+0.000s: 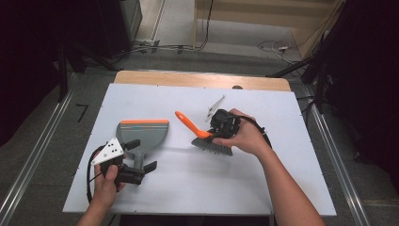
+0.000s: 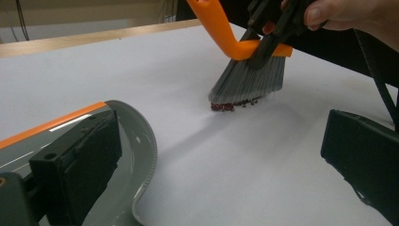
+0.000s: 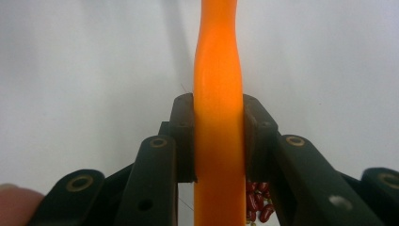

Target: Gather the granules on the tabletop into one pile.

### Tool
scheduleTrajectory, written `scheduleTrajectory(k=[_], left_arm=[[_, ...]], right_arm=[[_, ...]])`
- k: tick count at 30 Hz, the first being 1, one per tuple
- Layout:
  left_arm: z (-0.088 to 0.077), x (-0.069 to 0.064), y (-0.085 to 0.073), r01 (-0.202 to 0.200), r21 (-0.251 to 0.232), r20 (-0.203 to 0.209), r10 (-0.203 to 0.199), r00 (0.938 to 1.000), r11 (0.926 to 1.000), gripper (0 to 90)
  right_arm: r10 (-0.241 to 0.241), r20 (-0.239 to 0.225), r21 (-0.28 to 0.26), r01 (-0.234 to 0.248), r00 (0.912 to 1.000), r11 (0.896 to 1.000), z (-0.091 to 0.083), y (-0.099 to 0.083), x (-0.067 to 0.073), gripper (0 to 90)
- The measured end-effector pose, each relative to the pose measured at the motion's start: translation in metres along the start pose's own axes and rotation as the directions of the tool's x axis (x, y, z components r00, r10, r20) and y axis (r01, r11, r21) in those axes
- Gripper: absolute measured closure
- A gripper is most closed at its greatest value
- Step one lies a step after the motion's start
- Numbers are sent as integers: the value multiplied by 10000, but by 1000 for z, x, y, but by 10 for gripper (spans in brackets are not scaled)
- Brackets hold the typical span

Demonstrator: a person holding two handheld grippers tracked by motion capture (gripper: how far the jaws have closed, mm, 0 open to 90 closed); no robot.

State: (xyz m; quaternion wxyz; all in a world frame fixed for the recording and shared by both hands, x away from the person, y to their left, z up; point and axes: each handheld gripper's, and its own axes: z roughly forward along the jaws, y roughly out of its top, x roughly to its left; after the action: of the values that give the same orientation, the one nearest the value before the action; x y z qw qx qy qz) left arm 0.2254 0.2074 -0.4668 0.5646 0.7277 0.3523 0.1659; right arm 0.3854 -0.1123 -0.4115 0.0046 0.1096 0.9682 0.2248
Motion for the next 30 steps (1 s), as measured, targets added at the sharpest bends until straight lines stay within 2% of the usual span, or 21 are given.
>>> scheduleTrajectory(k=[3, 6, 8, 10, 12, 13, 15, 16, 20, 23, 27, 30], left_arm=[[0, 0, 0, -5, 5, -12, 5, 10000, 10000, 0], [1, -1, 0, 5, 7, 10, -5, 10000, 10000, 0], [1, -1, 0, 1, 15, 7, -1, 10000, 10000, 0], [1, -1, 0, 4, 24, 0, -4, 10000, 10000, 0], [0, -1, 0, 2, 27, -12, -2, 10000, 10000, 0], [0, -1, 0, 21, -7, -4, -21, 10000, 10000, 0], [-1, 0, 0, 28, 0, -9, -28, 10000, 10000, 0], [-1, 1, 0, 26, -18, -13, -26, 10000, 10000, 0], [-2, 2, -1, 56, -39, -11, -56, 10000, 10000, 0], [-1, 2, -1, 33, -17, -16, -33, 10000, 10000, 0], [-1, 1, 0, 42, -32, -13, -42, 10000, 10000, 0], [0, 0, 0, 6, -18, -2, -6, 10000, 10000, 0]], right_arm=[[256, -112, -223, -259, 9996, 9994, -3, 5, 5, 690], [597, -479, -229, -609, 9971, 9979, 3, 13, 12, 690], [809, -837, -174, -826, 9932, 9964, 13, 18, 16, 689], [1057, -966, 141, -1048, 9897, 9944, 26, 21, 18, 689], [1464, -964, 495, -1421, 9845, 9886, 38, 23, 16, 689], [1682, -822, 342, -1658, 9823, 9856, 40, 22, 12, 689], [2390, -655, 307, -2374, 9688, 9709, 39, 20, 4, 689], [2516, -511, 279, -2504, 9665, 9677, 39, 18, -1, 689], [3194, -329, 134, -3191, 9471, 9476, 34, 8, -10, 688], [3749, -136, -36, -3750, 9270, 9270, 30, 1, -16, 687], [4039, 78, -194, -4037, 9148, 9147, 26, -7, -23, 687], [4106, 235, -187, -4102, 9115, 9118, 23, -10, -25, 688]])
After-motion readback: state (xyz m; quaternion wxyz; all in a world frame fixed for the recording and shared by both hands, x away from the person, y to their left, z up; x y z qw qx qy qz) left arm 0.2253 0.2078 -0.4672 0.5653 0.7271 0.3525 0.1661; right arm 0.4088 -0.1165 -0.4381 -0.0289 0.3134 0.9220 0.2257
